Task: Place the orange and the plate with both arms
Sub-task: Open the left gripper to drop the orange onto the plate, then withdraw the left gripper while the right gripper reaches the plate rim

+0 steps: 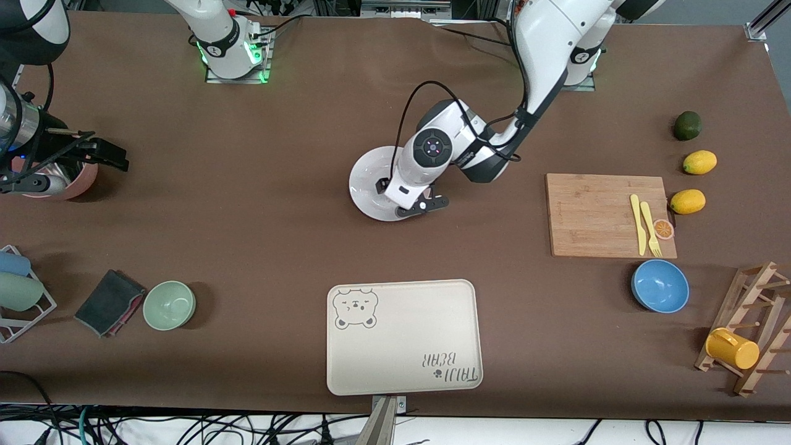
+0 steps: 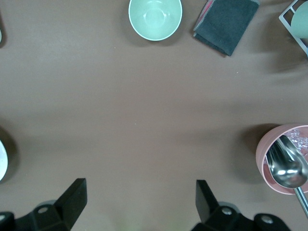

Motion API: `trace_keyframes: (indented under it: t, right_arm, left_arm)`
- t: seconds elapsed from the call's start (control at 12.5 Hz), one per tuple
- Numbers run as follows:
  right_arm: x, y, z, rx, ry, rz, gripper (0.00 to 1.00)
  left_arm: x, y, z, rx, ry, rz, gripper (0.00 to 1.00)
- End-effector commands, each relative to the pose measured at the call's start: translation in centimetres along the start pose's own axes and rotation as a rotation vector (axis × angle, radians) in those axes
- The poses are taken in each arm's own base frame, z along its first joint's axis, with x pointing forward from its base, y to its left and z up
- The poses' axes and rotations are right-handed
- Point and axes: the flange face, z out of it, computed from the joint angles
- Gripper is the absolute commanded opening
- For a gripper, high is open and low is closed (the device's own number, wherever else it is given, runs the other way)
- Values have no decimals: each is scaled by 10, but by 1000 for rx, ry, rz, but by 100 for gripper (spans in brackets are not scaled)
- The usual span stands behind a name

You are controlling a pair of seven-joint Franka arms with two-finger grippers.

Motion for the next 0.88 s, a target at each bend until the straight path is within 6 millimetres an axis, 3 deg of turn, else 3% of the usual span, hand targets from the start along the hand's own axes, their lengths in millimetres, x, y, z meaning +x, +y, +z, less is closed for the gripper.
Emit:
trace_keyframes:
  t: [0.0, 0.16, 0.48, 0.64, 0.8]
  right_arm:
    - [6, -3, 11, 6, -27, -16, 100]
    - [18, -14, 44, 13, -100, -70, 100]
    - [36, -74, 121, 283, -244, -69, 100]
    - [31, -93, 160, 390, -249, -28, 100]
    - [10, -113, 203, 452, -214, 9, 100]
  left_arm:
    - [22, -32, -82, 53, 82, -10, 100]
    - [44, -59, -130, 56, 142, -34, 100]
    - [90, -127, -218, 95, 143, 97, 100]
    - [119, -169, -261, 102, 145, 126, 100]
    - [145, -224, -304, 126, 145, 203, 100]
